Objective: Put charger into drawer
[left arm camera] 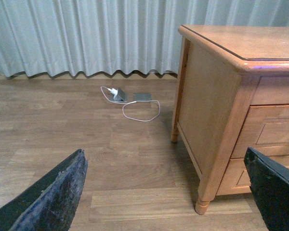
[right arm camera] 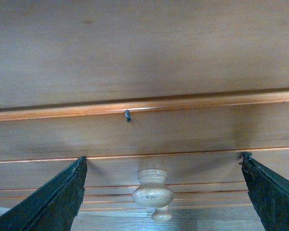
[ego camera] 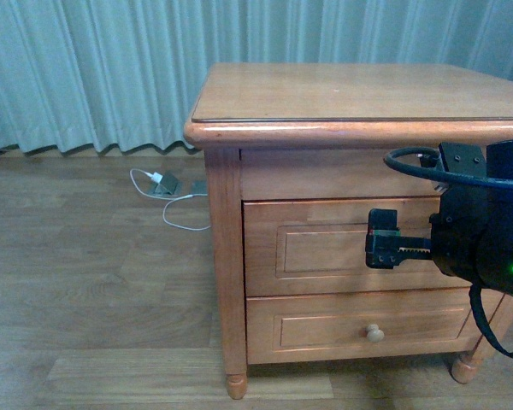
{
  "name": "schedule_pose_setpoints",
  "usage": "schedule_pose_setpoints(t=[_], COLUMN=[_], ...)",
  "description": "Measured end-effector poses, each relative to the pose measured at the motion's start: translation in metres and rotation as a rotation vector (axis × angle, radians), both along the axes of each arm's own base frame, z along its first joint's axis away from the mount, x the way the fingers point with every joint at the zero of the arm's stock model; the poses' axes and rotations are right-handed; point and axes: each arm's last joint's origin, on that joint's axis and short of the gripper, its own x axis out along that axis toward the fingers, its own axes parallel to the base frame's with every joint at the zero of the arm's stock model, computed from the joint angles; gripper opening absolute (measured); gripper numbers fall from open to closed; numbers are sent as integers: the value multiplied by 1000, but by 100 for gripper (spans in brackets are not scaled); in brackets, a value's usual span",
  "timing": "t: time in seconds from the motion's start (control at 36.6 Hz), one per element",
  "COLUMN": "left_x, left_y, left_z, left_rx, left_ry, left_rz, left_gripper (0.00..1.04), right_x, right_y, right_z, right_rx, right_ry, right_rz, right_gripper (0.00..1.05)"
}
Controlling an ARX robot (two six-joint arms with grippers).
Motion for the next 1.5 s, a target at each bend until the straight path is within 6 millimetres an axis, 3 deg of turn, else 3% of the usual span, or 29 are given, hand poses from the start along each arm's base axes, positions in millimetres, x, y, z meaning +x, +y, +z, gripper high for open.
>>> schedule_pose_setpoints(t=[0.19,0.46,0.82,1.01,1.07,1.18,1.34,1.39,1.45,1.5], left_x=[0,0,0,0,0,0,0,0,0,0], left_y=[0,0,0,0,0,0,0,0,0,0], left_z=[0,0,0,0,0,0,0,0,0,0], left_rx=[0,0,0,0,0,0,0,0,0,0], left_ry=[0,0,0,0,0,0,0,0,0,0], left_rz=[0,0,0,0,0,0,0,0,0,0], left_gripper=[98,98,98,98,98,98,98,98,98,98], right_x=[-4,-39,-113,-171,-196,-231,-237,-237,-241,-244], right_y=[0,-9,-39,-58,-65,-72,-73,-71,-69,-69], right_z=[1,28,77,99,106,110,115,110,105,106], right_rx=[7,27,54,99,125,141,135,67,-34,-56], right_ry=[-10,-27,-21,-21,-28,-60,-103,-188,-357,-417], right_rz=[5,59,96,108,106,80,77,26,-80,-101], right_gripper=[96,96,96,96,96,96,96,90,76,68])
